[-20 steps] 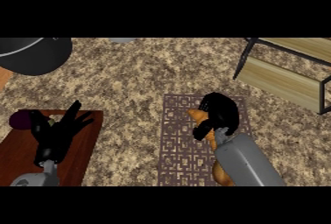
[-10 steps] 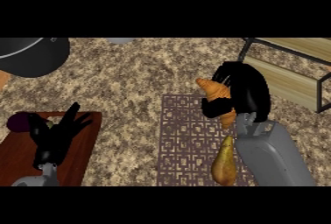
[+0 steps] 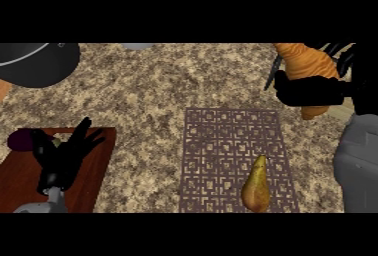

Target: Pick the croissant from the placemat and place it in the tiered shelf

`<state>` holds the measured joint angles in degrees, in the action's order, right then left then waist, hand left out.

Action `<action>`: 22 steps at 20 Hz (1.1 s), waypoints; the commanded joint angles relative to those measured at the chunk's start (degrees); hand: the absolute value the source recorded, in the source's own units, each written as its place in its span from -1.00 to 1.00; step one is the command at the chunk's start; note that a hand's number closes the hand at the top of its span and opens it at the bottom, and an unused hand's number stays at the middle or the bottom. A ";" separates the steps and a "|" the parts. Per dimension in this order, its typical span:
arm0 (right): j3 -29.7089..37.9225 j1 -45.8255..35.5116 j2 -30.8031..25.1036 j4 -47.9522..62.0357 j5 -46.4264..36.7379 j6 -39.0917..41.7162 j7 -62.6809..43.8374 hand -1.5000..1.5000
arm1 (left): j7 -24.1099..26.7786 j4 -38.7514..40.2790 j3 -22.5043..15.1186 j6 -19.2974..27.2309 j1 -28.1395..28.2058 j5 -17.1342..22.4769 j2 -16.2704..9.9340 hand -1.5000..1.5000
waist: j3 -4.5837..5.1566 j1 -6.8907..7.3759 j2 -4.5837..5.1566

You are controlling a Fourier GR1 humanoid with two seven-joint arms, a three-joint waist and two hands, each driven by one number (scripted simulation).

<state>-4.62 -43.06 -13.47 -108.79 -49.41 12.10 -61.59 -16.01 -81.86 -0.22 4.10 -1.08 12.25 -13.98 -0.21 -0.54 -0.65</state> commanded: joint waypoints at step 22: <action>23.70 -22.72 -23.48 34.08 9.36 11.77 13.92 1.00 | 1.43 5.17 1.40 -2.92 -0.54 -0.88 0.09 0.00 | 0.25 0.94 0.82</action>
<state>18.20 -64.88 -34.32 -80.25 -41.69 21.88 -50.78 -14.83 -80.80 0.47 2.63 -1.99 11.30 -13.33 -0.26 0.49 -0.18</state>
